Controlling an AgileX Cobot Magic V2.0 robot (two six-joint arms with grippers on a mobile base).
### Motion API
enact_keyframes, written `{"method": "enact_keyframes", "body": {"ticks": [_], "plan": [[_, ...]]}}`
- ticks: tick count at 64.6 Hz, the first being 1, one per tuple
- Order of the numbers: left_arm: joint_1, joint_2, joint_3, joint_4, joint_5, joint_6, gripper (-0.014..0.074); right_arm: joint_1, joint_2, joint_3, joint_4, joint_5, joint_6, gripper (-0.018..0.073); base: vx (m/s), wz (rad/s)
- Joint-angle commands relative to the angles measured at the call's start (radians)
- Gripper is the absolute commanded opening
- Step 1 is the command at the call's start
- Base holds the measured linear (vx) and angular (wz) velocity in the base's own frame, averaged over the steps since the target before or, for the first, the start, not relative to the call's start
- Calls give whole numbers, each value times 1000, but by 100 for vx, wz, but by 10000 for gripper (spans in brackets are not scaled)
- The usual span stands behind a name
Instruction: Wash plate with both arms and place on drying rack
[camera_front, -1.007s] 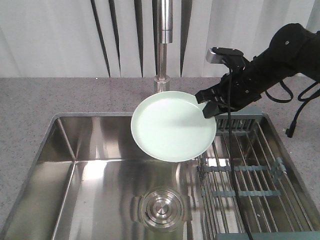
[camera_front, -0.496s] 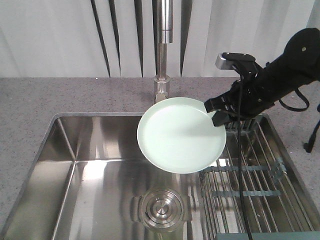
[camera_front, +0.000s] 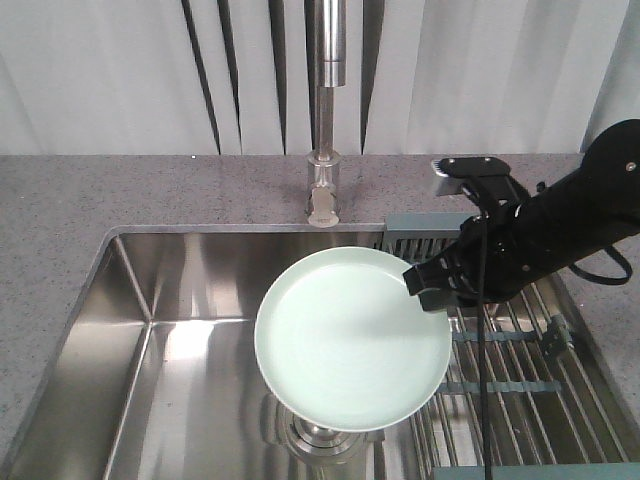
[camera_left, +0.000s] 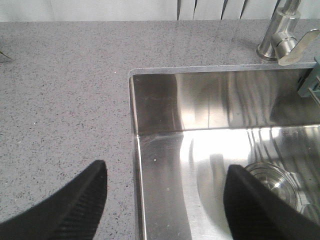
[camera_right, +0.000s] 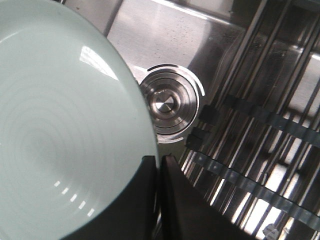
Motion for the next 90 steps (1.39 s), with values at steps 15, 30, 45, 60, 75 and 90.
{"method": "enact_keyframes", "body": {"ticks": [15, 30, 45, 60, 75, 90], "plan": [[-3, 4, -25, 6, -61, -7, 464, 145, -27, -34, 61, -127, 42, -1, 0, 0], [-3, 4, -25, 6, -61, -7, 464, 166, 65, -168, 57, -95, 50, -1, 0, 0], [-3, 4, -25, 6, -61, -7, 464, 140, 154, -312, 34, -67, 53, -1, 0, 0], [-3, 4, -25, 6, -61, -7, 464, 68, 237, -458, 8, -11, 45, -1, 0, 0], [-3, 4, -25, 6, -61, -7, 464, 13, 274, -533, -52, 46, 60, -1, 0, 0], [-3, 4, -25, 6, -61, -7, 464, -33, 260, -531, -125, 142, 89, -1, 0, 0]]}}
